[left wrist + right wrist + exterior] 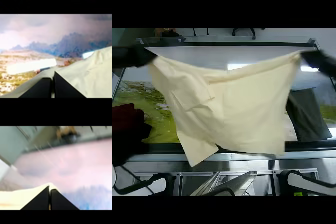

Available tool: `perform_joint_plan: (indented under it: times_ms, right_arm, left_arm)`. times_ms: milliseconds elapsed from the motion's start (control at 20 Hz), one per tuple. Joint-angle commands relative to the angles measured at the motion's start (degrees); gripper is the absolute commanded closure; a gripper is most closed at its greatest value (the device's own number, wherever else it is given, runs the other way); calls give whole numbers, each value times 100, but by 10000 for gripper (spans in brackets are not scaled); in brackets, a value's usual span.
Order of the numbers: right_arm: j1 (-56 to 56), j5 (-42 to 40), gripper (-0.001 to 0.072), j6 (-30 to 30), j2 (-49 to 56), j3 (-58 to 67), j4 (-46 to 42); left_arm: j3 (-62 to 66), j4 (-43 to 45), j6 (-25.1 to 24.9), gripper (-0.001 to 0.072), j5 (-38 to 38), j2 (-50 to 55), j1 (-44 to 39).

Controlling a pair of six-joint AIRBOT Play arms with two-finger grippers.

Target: Fold the shirts.

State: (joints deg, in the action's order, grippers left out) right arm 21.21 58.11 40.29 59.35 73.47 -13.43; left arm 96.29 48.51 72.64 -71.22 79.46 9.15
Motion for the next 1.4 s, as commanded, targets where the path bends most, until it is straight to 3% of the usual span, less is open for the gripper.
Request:
perform_joint_plan:
  times_ms: [0,250,400,600,800,1000,1200,1350]
  right_arm:
    - [-592,-933,688,-22,1517,-286,-623]
    - [-601,-964,688,70,2964,970,-437]
    - [-551,-966,688,234,3053,1694,-509]
    - [-380,-896,688,649,2966,2203,-844]
    - [-393,-535,688,822,2964,2203,-1244]
    - [-387,-195,688,1189,2935,2201,-2162]
    - [-476,-109,688,1270,2938,1812,-2505]
    - [-494,-164,688,1268,2940,1403,-2520]
  left_arm:
    - [-448,151,-173,694,509,1307,-105]
    - [575,149,-166,694,531,2671,17]
    - [1613,138,-4,694,238,3134,-35]
    - [2422,133,87,694,426,3167,-260]
    - [1878,146,-37,693,1222,2903,-415]
    - [1755,186,-555,693,820,3003,-415]
    - [1753,1360,-404,694,673,3021,-470]
    - [1755,1604,-407,693,688,3158,-472]
